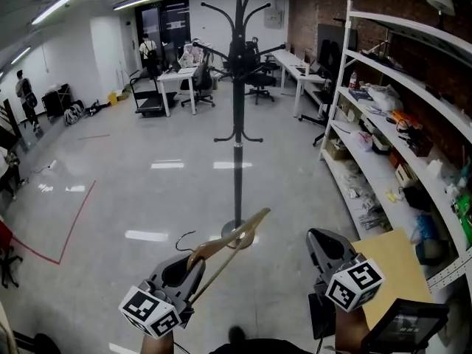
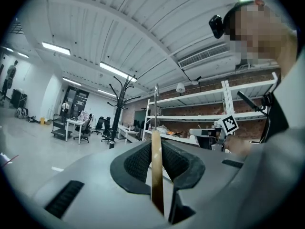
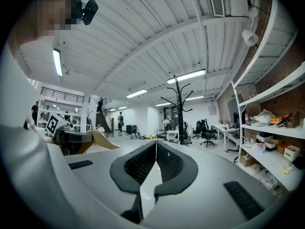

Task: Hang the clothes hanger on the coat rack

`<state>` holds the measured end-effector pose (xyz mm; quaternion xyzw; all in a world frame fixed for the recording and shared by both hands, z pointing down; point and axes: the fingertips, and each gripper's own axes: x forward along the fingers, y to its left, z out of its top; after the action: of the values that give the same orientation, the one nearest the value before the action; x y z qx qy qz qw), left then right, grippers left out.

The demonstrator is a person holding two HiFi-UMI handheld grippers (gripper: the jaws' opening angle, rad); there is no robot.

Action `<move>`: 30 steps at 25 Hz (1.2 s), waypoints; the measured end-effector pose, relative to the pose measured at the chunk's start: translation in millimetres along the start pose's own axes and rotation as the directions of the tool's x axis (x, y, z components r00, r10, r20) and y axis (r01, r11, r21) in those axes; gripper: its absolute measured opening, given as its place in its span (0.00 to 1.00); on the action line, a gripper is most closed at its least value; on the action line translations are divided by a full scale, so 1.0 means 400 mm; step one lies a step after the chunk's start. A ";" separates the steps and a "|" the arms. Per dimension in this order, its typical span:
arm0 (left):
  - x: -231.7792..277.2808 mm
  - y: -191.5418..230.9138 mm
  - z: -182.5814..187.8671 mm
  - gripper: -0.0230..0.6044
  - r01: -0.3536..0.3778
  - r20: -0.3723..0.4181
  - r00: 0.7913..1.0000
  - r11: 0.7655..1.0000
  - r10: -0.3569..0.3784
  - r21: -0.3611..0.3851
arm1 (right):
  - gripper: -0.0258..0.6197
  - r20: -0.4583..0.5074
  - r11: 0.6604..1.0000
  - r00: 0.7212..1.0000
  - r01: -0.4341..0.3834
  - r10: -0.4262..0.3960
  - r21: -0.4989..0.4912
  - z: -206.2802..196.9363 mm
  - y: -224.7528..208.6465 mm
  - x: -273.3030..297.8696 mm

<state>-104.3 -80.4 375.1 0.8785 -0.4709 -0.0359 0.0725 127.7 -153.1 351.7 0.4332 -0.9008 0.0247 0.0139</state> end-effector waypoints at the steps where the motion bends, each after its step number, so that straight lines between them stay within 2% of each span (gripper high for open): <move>1: 0.015 0.037 0.007 0.12 0.002 0.001 1.000 1.000 -0.002 0.003 | 0.05 -0.003 1.000 1.000 0.001 -0.001 -0.004 0.003 -0.004 0.037; 7: 0.116 0.155 0.016 0.12 0.026 -0.015 1.000 1.000 -0.026 -0.009 | 0.05 -0.021 1.000 1.000 -0.001 0.001 0.001 0.005 -0.057 0.184; 12: 0.244 0.225 0.036 0.12 0.022 -0.023 1.000 1.000 -0.022 0.014 | 0.05 0.003 0.999 1.000 -0.022 0.022 0.024 0.009 -0.155 0.306; 22: 0.571 0.374 0.123 0.12 0.004 -0.012 1.000 0.999 -0.004 0.052 | 0.05 0.071 0.987 0.985 -0.158 0.158 -0.015 0.105 -0.390 0.616; 26: 0.679 0.402 0.156 0.12 0.029 -0.003 1.000 0.998 -0.029 0.062 | 0.05 0.082 0.978 0.975 -0.204 0.207 -0.040 0.127 -0.459 0.702; 30: 0.755 0.438 0.219 0.12 0.087 -0.020 0.996 0.994 -0.086 0.059 | 0.05 0.094 0.972 0.967 -0.232 0.235 -0.045 0.156 -0.473 0.773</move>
<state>-92.7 -435.7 318.4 0.9001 -0.4326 -0.0176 0.0487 82.4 -515.6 309.9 0.3245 -0.9454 -0.0103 -0.0263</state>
